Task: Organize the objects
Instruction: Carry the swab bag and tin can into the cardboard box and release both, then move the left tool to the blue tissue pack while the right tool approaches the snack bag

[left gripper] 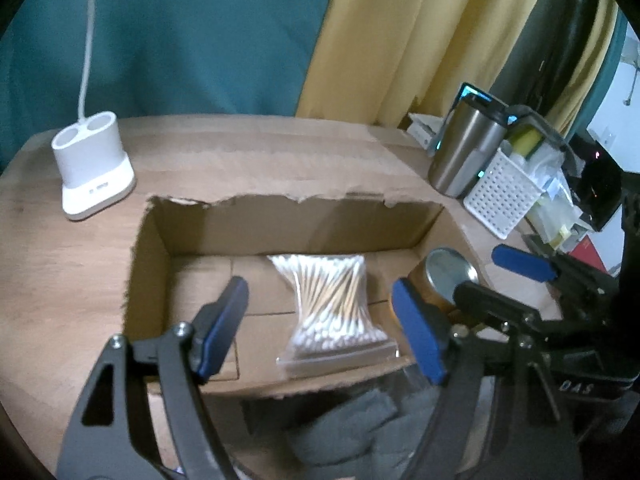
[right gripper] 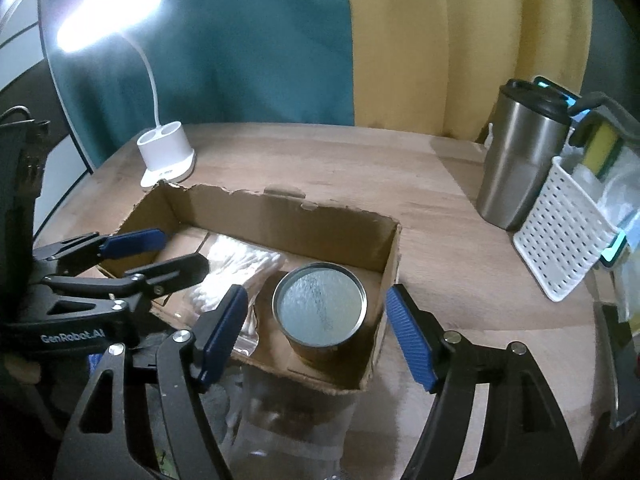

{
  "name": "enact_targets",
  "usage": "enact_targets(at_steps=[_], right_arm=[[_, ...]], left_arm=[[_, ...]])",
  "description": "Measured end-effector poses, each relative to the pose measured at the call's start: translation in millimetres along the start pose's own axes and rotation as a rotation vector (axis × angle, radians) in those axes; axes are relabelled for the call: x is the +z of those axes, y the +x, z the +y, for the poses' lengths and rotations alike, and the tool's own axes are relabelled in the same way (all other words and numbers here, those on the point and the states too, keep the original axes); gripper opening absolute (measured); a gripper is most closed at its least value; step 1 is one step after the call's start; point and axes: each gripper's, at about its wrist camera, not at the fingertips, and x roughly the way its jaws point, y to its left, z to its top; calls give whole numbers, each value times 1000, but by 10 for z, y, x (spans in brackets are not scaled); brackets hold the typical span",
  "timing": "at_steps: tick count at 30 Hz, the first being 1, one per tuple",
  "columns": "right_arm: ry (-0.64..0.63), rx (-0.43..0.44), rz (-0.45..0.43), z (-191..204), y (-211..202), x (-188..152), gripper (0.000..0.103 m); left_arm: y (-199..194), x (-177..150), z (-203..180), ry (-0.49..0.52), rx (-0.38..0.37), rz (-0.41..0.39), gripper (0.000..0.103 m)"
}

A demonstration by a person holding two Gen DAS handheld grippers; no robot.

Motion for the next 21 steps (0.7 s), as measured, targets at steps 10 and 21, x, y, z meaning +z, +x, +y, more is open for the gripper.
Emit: enact_targets(at_steps=[10, 21], right_arm=[[1, -43, -23, 68, -272, -123, 75], [34, -81, -48, 187, -442, -328, 75]], left_arm=[[-436, -225, 97, 14, 13, -66, 77], [-707, -485, 156, 37, 22, -88, 77]])
